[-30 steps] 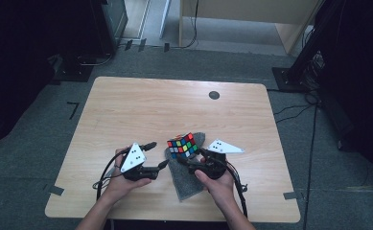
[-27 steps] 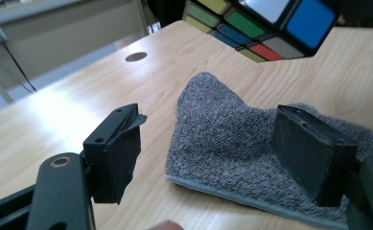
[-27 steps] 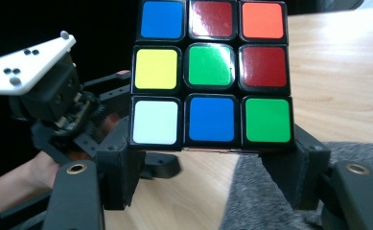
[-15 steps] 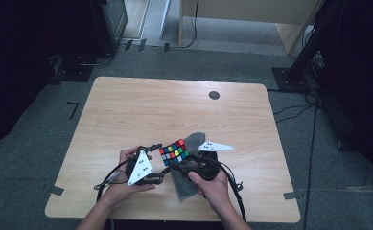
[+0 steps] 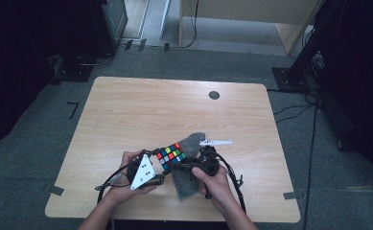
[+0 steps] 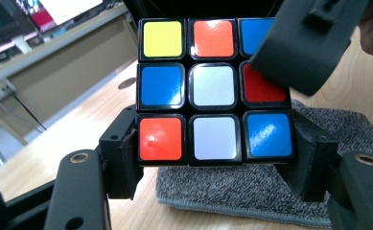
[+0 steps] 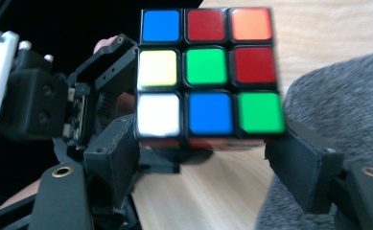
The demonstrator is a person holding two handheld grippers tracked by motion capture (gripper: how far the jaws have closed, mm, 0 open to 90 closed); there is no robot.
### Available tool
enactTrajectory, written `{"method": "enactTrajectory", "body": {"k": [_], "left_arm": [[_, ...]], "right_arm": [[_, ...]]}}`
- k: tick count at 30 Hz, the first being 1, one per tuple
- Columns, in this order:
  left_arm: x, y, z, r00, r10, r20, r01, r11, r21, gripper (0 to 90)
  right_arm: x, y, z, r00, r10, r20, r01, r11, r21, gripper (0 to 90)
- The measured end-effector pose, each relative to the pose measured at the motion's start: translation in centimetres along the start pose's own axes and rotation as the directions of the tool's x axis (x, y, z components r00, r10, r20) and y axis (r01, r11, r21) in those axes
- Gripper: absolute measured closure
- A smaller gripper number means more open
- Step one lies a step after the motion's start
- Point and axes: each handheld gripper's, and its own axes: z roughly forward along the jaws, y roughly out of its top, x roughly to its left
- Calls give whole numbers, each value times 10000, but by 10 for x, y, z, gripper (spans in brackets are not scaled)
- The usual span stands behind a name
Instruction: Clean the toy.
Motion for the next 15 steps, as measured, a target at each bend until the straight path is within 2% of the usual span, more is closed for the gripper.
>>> {"method": "enactTrajectory", "body": {"k": [2, 3, 4, 5, 6, 8, 10, 12, 13, 14, 15], "left_arm": [[8, -2, -3, 9981, -600, -112, 600, 9982, -50, 342], [13, -4, -5, 9954, -938, -170, 937, 9956, -96, 342], [17, -5, -7, 9914, -1293, -219, 1290, 9915, -145, 342], [22, -6, -9, 9870, -1588, -247, 1584, 9872, -164, 342], [26, -7, -11, 9817, -1891, -230, 1886, 9819, -196, 342], [33, -9, -15, 9696, -2444, -119, 2441, 9695, -243, 342], [40, -10, -18, 9556, -2947, 21, 2946, 9552, -290, 342], [43, -11, -20, 9483, -3174, 6, 3174, 9482, -153, 343], [45, -11, -20, 9437, -3309, 2, 3309, 9436, -64, 343], [46, -11, -20, 9384, -3456, 4, 3456, 9384, 51, 343], [47, -12, -20, 9348, -3553, -19, 3553, 9347, 137, 343]], "right_arm": [[-1, 1, -5, 9990, -419, 138, 423, 9985, -348, 249], [0, 1, -7, 9965, -783, 306, 800, 9951, -580, 245], [1, 1, -10, 9900, -1226, 702, 1282, 9884, -816, 242], [2, 1, -12, 9767, -1738, 1259, 1865, 9776, -972, 244], [3, 0, -13, 9607, -2081, 1839, 2296, 9677, -1040, 246], [2, -2, -12, 9251, -2704, 2667, 3068, 9460, -1052, 244], [0, -5, -7, 8846, -3195, 3398, 3631, 9290, -718, 241], [-5, -9, 0, 8364, -3654, 4086, 4102, 9117, -245, 261], [-7, -11, 3, 8165, -3785, 4359, 4276, 9038, -162, 287], [-10, -14, 7, 7925, -3934, 4660, 4486, 8937, -85, 298], [-13, -15, 9, 7747, -4085, 4826, 4654, 8851, 21, 311]]}}
